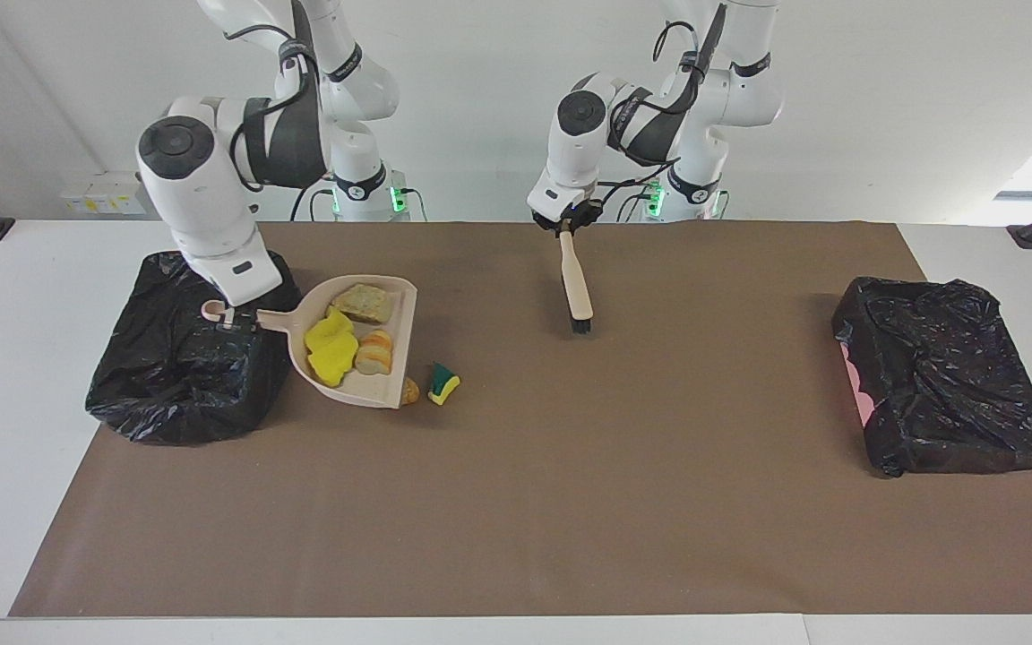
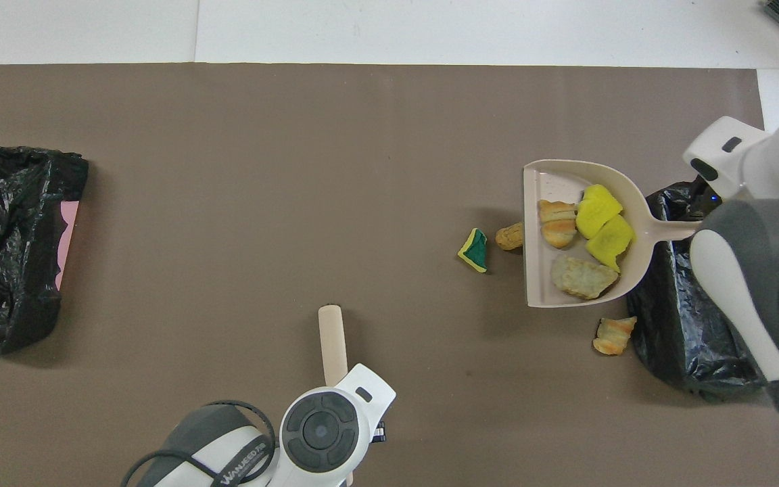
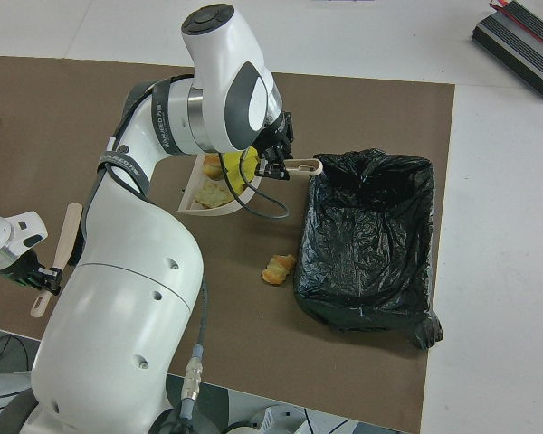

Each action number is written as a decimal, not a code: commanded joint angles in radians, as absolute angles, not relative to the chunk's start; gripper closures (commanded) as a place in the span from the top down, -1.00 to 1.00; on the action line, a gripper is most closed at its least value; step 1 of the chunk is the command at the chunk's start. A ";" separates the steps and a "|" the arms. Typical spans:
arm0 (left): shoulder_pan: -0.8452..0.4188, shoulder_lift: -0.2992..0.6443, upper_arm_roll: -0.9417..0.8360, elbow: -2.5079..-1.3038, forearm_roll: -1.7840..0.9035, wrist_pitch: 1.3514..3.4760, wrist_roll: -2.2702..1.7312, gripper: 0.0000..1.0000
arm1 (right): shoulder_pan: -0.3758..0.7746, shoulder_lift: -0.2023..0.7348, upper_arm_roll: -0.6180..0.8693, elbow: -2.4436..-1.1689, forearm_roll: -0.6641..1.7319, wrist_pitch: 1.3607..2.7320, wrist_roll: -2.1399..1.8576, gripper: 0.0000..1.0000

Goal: Sweep and dump trash in bin
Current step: 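Carry the dustpan toward the black bag with the right gripper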

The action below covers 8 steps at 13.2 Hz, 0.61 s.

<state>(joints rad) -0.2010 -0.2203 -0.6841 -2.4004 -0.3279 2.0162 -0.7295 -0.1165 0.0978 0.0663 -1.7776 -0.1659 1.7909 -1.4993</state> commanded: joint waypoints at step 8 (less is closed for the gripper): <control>-0.224 -0.321 -0.735 -2.540 -0.431 2.099 -0.620 -1.00 | -0.498 0.064 0.074 -1.779 -0.432 1.870 -1.881 -1.00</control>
<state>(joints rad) -0.2161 -0.2907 -0.7414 -2.5148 -0.4009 2.0818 -0.6519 -0.4690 0.0825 0.0582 -1.7757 -0.3313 1.8533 -1.8459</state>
